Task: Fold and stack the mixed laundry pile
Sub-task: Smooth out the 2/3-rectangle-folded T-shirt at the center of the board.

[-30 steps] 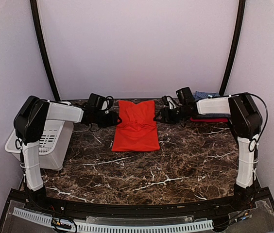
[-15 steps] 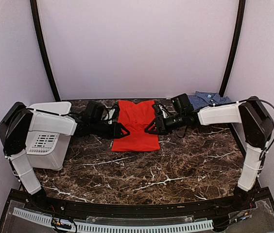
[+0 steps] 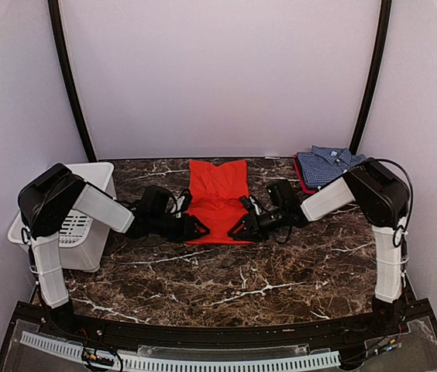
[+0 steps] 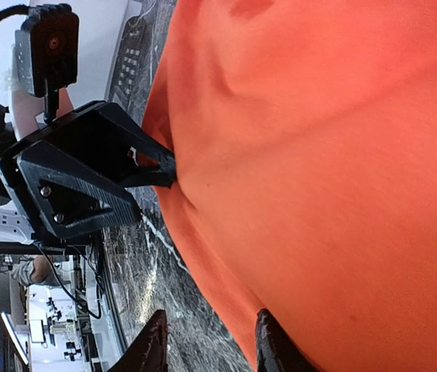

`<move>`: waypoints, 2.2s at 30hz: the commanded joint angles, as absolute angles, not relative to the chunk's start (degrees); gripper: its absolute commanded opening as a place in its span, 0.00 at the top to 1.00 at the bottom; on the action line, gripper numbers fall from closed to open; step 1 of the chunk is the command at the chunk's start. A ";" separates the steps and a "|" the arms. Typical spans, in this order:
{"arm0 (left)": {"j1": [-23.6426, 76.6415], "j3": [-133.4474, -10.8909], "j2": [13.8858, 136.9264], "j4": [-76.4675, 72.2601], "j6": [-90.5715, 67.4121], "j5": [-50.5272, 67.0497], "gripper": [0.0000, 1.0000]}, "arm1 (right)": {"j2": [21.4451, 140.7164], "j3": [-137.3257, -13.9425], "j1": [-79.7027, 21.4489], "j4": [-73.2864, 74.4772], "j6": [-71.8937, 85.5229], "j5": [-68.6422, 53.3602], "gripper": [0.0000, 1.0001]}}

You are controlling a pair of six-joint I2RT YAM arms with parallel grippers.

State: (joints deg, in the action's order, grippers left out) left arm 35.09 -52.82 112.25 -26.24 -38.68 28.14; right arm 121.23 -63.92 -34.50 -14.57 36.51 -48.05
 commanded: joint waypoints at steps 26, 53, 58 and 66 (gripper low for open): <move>27.28 -71.74 117.95 -12.77 -29.82 24.01 0.63 | 129.24 -88.18 -27.23 5.34 23.22 -42.56 0.66; 22.30 -86.06 118.61 -2.08 -26.69 22.26 0.59 | 127.92 -100.50 -22.12 12.55 21.70 -41.10 0.60; 23.17 -69.51 106.88 -2.26 -28.71 20.63 0.59 | 115.69 -81.84 -23.02 8.98 23.07 -41.49 0.59; 28.36 -53.64 97.33 -0.92 -31.22 18.47 0.60 | 108.74 -65.03 -27.21 8.59 23.24 -39.74 0.60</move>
